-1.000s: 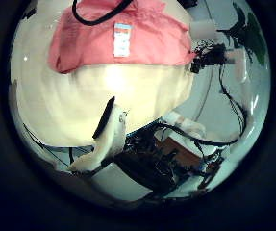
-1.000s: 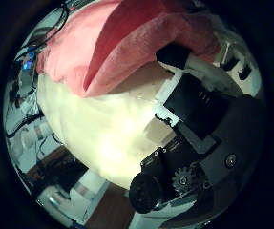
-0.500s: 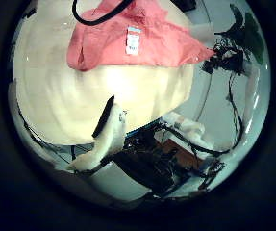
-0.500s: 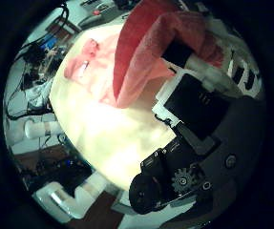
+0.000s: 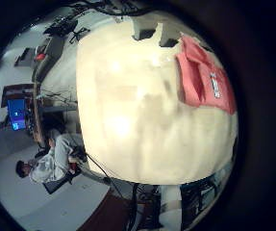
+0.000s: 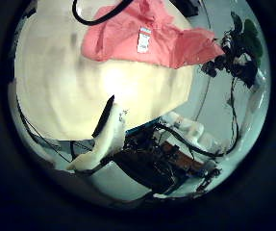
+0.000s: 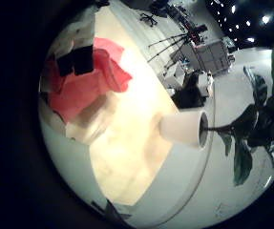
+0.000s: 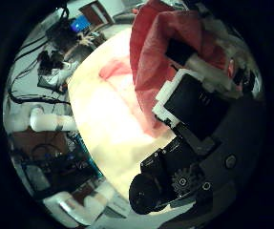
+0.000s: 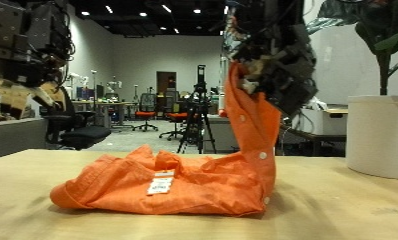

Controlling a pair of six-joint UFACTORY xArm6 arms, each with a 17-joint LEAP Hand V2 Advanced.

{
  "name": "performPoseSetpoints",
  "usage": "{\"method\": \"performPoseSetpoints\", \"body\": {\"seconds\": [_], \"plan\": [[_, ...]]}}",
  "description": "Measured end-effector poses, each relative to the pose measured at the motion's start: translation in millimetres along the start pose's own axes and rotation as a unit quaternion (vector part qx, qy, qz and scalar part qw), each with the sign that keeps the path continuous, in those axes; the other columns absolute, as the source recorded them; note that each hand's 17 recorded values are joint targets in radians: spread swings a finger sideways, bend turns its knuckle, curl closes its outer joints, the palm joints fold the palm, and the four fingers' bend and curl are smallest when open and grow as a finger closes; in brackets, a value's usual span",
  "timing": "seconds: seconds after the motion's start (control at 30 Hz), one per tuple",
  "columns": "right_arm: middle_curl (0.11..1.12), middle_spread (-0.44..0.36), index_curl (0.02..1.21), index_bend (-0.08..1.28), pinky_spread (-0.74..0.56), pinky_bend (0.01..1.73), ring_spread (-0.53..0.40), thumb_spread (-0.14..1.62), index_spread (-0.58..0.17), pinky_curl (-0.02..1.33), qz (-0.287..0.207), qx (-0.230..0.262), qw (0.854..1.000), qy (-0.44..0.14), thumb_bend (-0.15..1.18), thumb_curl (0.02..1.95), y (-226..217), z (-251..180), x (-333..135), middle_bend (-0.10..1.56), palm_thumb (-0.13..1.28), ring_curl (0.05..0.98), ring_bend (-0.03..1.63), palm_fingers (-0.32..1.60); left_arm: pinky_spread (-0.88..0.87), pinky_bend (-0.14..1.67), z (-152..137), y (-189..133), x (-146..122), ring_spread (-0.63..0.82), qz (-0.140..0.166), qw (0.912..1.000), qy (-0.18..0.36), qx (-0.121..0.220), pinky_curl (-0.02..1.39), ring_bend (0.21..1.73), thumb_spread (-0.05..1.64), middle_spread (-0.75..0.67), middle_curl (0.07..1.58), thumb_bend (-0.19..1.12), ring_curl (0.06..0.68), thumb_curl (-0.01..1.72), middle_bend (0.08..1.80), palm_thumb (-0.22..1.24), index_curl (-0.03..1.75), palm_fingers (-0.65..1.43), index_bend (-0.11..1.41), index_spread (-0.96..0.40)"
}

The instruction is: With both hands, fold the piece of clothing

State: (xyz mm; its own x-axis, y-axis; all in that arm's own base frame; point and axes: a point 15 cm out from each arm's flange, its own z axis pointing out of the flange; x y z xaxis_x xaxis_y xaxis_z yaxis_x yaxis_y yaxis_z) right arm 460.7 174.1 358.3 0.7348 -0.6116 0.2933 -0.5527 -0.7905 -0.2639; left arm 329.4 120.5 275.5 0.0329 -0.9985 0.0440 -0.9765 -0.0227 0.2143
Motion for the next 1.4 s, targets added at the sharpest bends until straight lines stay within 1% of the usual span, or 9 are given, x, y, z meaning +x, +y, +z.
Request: {"method": "performPoseSetpoints", "body": {"seconds": [0.37,0.7,0.83,0.9,1.0,1.13,1.17,1.27,1.4], "plan": [[0.7,-0.082,0.74,1.17,-0.25,1.24,-0.184,0.91,-0.19,0.76,-0.053,0.048,0.997,-0.032,-0.01,0.93,-92.0,13.0,-61.0,1.35,1.17,0.656,1.38,1.17,0.45,0.23,10.6,29.2,-35.7,0.47,-0.031,0.9994,0.015,0.0,0.32,0.43,1.25,0.19,0.3,-0.01,0.219,0.27,0.18,0.43,0.35,0.09,0.18,0.1],[0.7,-0.082,0.73,1.17,-0.25,1.22,-0.181,0.94,-0.189,0.77,-0.076,0.098,0.988,-0.093,-0.02,0.96,-163.6,78.7,-146.9,1.36,1.13,0.65,1.39,1.17,0.44,0.23,13.6,55.7,-48.6,0.46,-0.053,0.9983,0.022,0.008,0.32,0.44,1.25,0.19,0.3,-0.01,0.22,0.27,0.18,0.43,0.35,0.09,0.17,0.1],[0.69,-0.088,0.73,1.16,-0.26,1.21,-0.185,0.96,-0.189,0.76,-0.088,0.087,0.986,-0.115,-0.03,0.95,-167.5,103.9,-180.6,1.35,1.05,0.643,1.39,1.17,0.44,0.23,12.7,65.3,-52.8,0.46,-0.059,0.998,0.02,0.014,0.32,0.44,1.25,0.2,0.3,-0.01,0.22,0.27,0.18,0.43,0.35,0.09,0.18,0.09],[0.68,-0.091,0.73,1.15,-0.28,1.19,-0.187,0.98,-0.192,0.75,-0.088,0.085,0.986,-0.116,-0.05,0.92,-171.3,109.8,-182.0,1.33,0.95,0.633,1.38,1.18,0.44,0.23,13.6,70.1,-53.6,0.46,-0.063,0.9977,0.022,0.014,0.32,0.44,1.25,0.2,0.3,-0.01,0.22,0.27,0.18,0.43,0.35,0.09,0.18,0.09],[0.65,-0.111,0.69,1.06,-0.37,1.12,-0.207,1.04,-0.217,0.7,-0.088,0.086,0.986,-0.117,-0.04,0.85,-180.0,112.7,-181.3,1.28,0.85,0.596,1.33,1.14,0.43,0.23,10.7,74.6,-52.9,0.46,-0.063,0.9977,0.018,0.016,0.32,0.44,1.25,0.2,0.3,-0.01,0.221,0.27,0.19,0.43,0.34,0.1,0.17,0.09],[0.6,-0.153,0.64,0.79,-0.53,1.09,-0.252,1.1,-0.276,0.64,-0.082,0.089,0.986,-0.113,-0.02,0.78,-182.2,113.1,-173.4,1.15,0.83,0.552,1.24,0.88,0.43,0.23,8.1,82.7,-49.3,0.46,-0.064,0.9977,0.017,0.016,0.32,0.44,1.25,0.2,0.3,-0.02,0.221,0.27,0.18,0.42,0.34,0.1,0.17,0.09],[0.59,-0.164,0.62,0.67,-0.54,1.1,-0.275,1.11,-0.305,0.63,-0.079,0.091,0.986,-0.112,-0.02,0.77,-182.8,111.9,-169.9,1.08,0.83,0.545,1.23,0.66,0.43,0.23,8.1,84.3,-48.4,0.46,-0.064,0.9977,0.017,0.017,0.32,0.45,1.25,0.2,0.3,-0.01,0.221,0.27,0.18,0.42,0.34,0.1,0.18,0.09],[0.53,-0.198,0.55,0.51,-0.47,1.06,-0.303,1.14,-0.375,0.62,-0.068,0.1,0.987,-0.104,-0.01,0.72,-183.4,102.4,-151.1,0.91,0.83,0.514,1.19,0.35,0.43,0.23,7.2,86.7,-46.3,0.46,-0.064,0.9977,0.015,0.02,0.32,0.45,1.25,0.2,0.3,-0.01,0.22,0.27,0.18,0.42,0.34,0.1,0.18,0.09],[0.47,-0.197,0.48,0.42,-0.33,1.03,-0.281,1.15,-0.416,0.6,-0.049,0.129,0.987,-0.086,-0.01,0.69,-188.5,65.8,-118.5,0.76,0.87,0.46,1.11,0.19,0.43,0.23,7.9,91.4,-43.5,0.46,-0.063,0.9977,0.015,0.019,0.32,0.45,1.25,0.2,0.3,-0.01,0.218,0.27,0.18,0.42,0.34,0.1,0.18,0.09]]}}
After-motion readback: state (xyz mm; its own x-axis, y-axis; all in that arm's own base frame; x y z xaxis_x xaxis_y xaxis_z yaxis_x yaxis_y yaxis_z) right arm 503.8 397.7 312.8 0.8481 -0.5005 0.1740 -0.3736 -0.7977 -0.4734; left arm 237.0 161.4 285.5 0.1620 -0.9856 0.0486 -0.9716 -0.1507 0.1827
